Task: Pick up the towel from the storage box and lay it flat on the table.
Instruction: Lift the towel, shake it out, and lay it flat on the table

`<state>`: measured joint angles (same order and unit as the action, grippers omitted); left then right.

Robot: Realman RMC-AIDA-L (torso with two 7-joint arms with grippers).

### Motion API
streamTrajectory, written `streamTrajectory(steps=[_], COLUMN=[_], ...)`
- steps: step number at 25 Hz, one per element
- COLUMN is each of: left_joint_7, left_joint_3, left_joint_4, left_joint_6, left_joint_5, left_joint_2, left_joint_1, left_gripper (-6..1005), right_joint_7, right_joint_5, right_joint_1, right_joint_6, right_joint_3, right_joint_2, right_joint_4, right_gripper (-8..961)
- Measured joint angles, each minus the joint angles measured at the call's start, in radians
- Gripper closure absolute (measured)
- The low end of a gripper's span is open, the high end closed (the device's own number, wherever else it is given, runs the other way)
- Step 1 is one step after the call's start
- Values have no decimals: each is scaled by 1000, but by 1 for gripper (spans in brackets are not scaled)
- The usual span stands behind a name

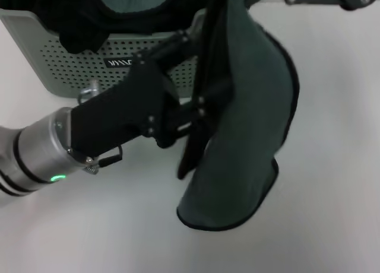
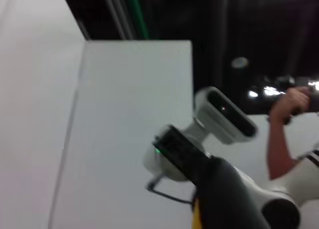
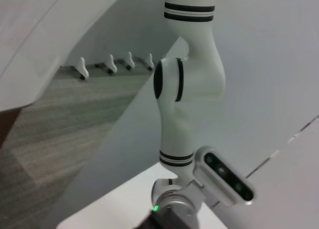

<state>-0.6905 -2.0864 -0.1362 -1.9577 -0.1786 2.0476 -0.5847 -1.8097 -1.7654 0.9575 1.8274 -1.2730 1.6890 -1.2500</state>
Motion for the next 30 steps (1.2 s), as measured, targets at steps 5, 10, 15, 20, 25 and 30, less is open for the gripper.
streamTrajectory(steps=[5, 10, 15, 20, 25, 30], left_joint_7=[-20, -20, -21, -21, -19, -18], left_joint_3=[-2, -2, 5, 40, 71, 71], left_joint_4=[3, 8, 12, 21, 26, 26], left_joint_6=[26, 47, 55, 59, 69, 82], left_joint_5=[-29, -52, -55, -49, -49, -51], left_joint_2=[-7, -7, -7, -3, 1, -1], left_joint_1=[-19, -21, -11, 5, 27, 34], left_gripper=[319, 320, 321, 324, 328, 331], right_joint_7=[-27, -35, -39, -35, -30, -33], right_joint_5=[-20, -38, -39, -39, -42, -53], right_joint_1=[-9, -37, -68, -79, -101, -137], right_joint_6=[0, 1, 1, 1, 0, 0], right_joint_3=[30, 82, 119, 140, 163, 201], right_joint_2=[-11, -19, -19, -19, -22, -12], right_joint_4=[-2, -22, -50, -63, -80, -108], right_gripper=[952, 952, 952, 952, 951, 951])
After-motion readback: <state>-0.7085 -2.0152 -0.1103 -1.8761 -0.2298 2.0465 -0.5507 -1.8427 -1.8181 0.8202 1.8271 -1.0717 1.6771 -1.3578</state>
